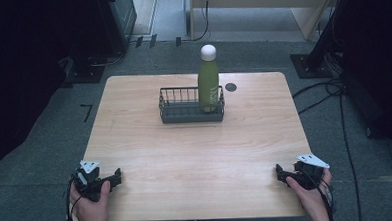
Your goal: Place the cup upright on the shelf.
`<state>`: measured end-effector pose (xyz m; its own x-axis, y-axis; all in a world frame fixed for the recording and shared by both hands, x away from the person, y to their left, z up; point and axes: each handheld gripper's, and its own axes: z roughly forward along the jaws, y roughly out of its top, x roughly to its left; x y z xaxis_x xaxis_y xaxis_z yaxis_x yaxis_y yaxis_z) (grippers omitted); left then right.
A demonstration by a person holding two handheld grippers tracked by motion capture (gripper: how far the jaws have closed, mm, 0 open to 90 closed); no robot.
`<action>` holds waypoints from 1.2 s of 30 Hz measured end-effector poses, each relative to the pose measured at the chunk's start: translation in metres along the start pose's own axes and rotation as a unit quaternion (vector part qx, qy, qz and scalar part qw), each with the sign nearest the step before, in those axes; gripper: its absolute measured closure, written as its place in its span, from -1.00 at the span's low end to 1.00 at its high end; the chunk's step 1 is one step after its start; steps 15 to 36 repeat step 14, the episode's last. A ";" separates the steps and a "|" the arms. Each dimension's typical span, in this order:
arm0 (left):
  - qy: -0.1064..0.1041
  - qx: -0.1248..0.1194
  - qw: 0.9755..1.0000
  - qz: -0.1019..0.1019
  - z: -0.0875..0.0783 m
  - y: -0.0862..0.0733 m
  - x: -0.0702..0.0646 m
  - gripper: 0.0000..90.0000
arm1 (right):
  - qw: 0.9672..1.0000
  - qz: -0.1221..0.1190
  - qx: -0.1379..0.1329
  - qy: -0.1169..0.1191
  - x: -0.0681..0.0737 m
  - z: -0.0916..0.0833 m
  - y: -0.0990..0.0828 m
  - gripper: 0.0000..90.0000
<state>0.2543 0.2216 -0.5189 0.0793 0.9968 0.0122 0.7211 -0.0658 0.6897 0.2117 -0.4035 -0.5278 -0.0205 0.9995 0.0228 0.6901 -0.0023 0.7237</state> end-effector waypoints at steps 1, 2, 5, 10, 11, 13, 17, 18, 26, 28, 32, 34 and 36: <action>0.000 0.000 1.000 0.000 0.000 0.000 0.000 -1.00 | 1.000 0.002 0.001 0.000 -0.001 -0.001 -0.001 -0.95; 0.000 0.000 1.000 0.000 0.000 0.000 0.000 -1.00 | 1.000 0.001 0.000 0.000 -0.001 -0.002 -0.002 -0.95; 0.000 0.000 1.000 0.000 0.000 0.000 0.000 -1.00 | 1.000 -0.002 0.001 0.003 -0.003 -0.005 -0.005 -0.95; 0.000 0.000 1.000 0.000 0.000 0.000 0.000 -1.00 | 1.000 -0.001 0.002 0.002 -0.008 -0.009 -0.009 -0.97; 0.000 0.000 1.000 0.000 0.000 0.000 0.000 -1.00 | 1.000 0.003 0.002 0.001 -0.009 -0.010 -0.010 -0.97; 0.000 0.000 1.000 0.000 0.000 0.000 0.000 -1.00 | 1.000 0.010 0.001 -0.006 -0.011 -0.011 -0.011 -0.96; 0.000 0.000 1.000 0.000 0.000 0.000 0.000 -1.00 | 1.000 0.012 0.002 -0.009 -0.011 -0.011 -0.011 -0.96; 0.000 0.000 1.000 0.000 0.000 0.000 0.000 -1.00 | 1.000 0.012 0.002 -0.009 -0.011 -0.011 -0.011 -0.96; 0.000 0.000 1.000 0.000 0.000 0.000 0.000 -1.00 | 1.000 0.012 0.002 -0.009 -0.011 -0.011 -0.011 -0.96; 0.000 0.000 1.000 0.000 0.000 0.000 0.000 -1.00 | 1.000 0.012 0.002 -0.009 -0.011 -0.011 -0.011 -0.96; 0.000 0.000 1.000 0.000 0.000 0.000 0.000 -1.00 | 1.000 0.012 0.002 -0.009 -0.011 -0.011 -0.011 -0.96; 0.000 0.000 1.000 0.000 0.000 0.000 0.000 -1.00 | 1.000 0.012 0.002 -0.009 -0.011 -0.011 -0.011 -0.96; 0.000 0.000 1.000 0.000 0.000 0.000 0.000 -1.00 | 1.000 0.012 0.002 -0.009 -0.011 -0.011 -0.011 -0.96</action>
